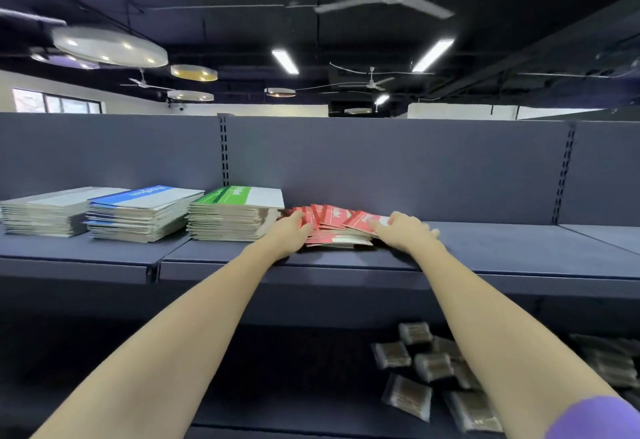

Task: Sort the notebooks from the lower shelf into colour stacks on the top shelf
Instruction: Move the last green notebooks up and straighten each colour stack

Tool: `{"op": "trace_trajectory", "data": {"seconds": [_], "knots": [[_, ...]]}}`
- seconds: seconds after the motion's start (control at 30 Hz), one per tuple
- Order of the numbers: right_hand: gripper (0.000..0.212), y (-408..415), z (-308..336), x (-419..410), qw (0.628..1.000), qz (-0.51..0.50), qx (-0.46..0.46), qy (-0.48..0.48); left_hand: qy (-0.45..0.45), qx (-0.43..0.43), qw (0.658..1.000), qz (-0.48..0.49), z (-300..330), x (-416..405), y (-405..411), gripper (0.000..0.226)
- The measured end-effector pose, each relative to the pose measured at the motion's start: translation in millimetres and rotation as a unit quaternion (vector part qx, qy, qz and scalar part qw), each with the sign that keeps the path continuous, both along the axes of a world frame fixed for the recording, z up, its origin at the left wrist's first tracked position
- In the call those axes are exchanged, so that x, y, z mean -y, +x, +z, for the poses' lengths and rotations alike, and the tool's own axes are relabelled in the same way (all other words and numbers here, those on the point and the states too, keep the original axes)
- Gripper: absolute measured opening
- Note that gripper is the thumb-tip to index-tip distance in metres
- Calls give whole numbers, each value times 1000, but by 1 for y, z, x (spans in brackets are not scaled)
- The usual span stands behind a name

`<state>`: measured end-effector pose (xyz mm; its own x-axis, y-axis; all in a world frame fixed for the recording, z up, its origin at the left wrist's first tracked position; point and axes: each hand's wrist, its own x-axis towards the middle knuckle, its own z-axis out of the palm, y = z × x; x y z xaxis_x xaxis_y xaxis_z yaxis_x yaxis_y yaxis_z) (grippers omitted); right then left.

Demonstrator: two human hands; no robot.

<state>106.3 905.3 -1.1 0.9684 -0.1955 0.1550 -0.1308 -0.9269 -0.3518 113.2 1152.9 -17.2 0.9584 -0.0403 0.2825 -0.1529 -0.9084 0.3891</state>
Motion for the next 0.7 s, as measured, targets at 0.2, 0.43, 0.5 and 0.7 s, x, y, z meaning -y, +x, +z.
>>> {"op": "trace_trajectory", "data": {"seconds": [0.2,0.43,0.5,0.7], "knots": [[63,-1,2,8,997,69,-15,25,43,-10,999,12,5,9,1,41],[72,15,11,-21,987,155,-23,48,20,5,1000,-6,12,28,-7,49],[56,17,9,-25,990,140,-3,19,-68,23,997,-19,4,27,-1,40],[72,37,6,3,990,40,44,125,-225,83,971,18,9,27,-1,32]]}}
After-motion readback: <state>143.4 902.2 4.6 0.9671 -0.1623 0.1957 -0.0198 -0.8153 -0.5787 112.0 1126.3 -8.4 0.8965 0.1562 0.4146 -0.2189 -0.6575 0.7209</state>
